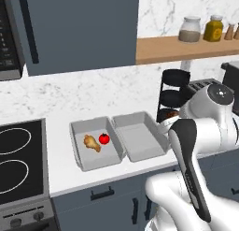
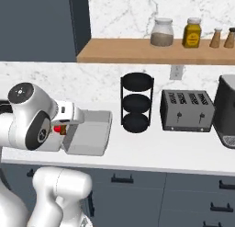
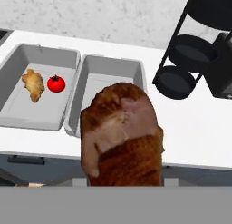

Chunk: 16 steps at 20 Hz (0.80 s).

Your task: Place one tomato and one chicken drumstick in each tupperware on the nearby counter, to pack two identical lunches.

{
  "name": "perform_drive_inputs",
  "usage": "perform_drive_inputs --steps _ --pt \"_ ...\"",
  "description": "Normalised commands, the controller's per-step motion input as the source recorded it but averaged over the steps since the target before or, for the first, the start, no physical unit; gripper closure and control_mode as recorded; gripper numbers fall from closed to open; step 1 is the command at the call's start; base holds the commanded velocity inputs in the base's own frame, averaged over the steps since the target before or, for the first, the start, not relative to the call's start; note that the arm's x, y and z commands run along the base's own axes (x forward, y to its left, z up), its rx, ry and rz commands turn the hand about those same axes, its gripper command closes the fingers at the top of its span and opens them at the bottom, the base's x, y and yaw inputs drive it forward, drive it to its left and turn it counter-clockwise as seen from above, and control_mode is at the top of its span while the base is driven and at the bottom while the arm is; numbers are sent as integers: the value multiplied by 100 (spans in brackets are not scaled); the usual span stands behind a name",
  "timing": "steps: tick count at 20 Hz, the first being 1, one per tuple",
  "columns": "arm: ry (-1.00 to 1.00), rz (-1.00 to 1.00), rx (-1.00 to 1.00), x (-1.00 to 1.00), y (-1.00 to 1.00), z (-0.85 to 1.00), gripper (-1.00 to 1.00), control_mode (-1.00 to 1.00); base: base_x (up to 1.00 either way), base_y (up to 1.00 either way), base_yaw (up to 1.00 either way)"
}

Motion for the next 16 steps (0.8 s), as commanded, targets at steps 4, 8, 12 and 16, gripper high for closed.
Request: perform_drive_inputs --steps 4,8,12,16 --pt "2 0 -3 14 25 -12 100 -100 39 75 -3" --pt "5 0 -1 67 33 -42 100 -100 0 0 0" --pt "0 0 1 66 -45 -36 100 -100 0 0 0" --pt "0 0 5 66 -82 -43 100 -100 0 0 0"
